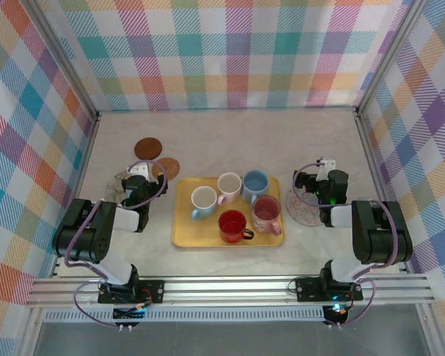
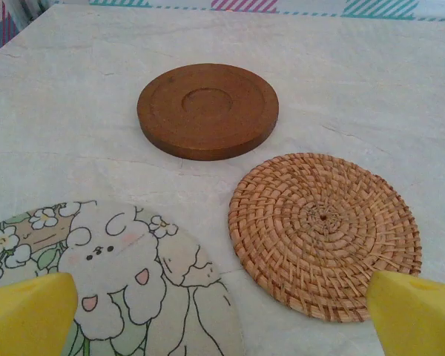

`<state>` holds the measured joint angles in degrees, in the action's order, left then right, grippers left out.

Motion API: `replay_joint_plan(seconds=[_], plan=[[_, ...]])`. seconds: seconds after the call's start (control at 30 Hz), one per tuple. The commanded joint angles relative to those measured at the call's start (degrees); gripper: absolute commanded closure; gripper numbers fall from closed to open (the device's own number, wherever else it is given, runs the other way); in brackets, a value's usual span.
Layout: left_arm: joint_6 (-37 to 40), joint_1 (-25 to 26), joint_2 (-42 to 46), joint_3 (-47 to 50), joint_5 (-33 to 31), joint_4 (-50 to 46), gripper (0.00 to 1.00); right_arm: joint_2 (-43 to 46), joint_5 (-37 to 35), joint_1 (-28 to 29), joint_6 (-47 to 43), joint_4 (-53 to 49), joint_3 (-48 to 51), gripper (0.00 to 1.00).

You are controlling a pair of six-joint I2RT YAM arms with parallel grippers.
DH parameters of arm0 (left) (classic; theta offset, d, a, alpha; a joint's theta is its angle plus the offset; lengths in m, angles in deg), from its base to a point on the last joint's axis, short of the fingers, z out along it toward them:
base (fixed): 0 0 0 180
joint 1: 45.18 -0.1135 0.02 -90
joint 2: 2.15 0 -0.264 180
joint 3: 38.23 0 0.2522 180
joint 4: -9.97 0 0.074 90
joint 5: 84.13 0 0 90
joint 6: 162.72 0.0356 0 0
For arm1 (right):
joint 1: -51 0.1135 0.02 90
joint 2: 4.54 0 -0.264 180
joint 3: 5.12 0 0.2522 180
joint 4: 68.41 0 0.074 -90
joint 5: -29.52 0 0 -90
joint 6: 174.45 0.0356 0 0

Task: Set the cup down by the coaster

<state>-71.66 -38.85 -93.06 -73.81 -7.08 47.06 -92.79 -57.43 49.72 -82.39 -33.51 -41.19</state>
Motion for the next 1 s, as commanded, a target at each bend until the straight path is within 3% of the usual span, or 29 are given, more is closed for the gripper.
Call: replay_joint_plan(seconds=[0.0,0.97], plan=[[0.4,-0.5,0.3,-1.2,0.6,-0.1,0.00,-0.2,0.7,0.3,-0.7,0.6,-0.7,0.01],[0.2,-0.9,0.4,-1.3,1.6,-0.5,0.00,-0.2,0.7,0.3,-0.7,0.4,-0.9,0.01]])
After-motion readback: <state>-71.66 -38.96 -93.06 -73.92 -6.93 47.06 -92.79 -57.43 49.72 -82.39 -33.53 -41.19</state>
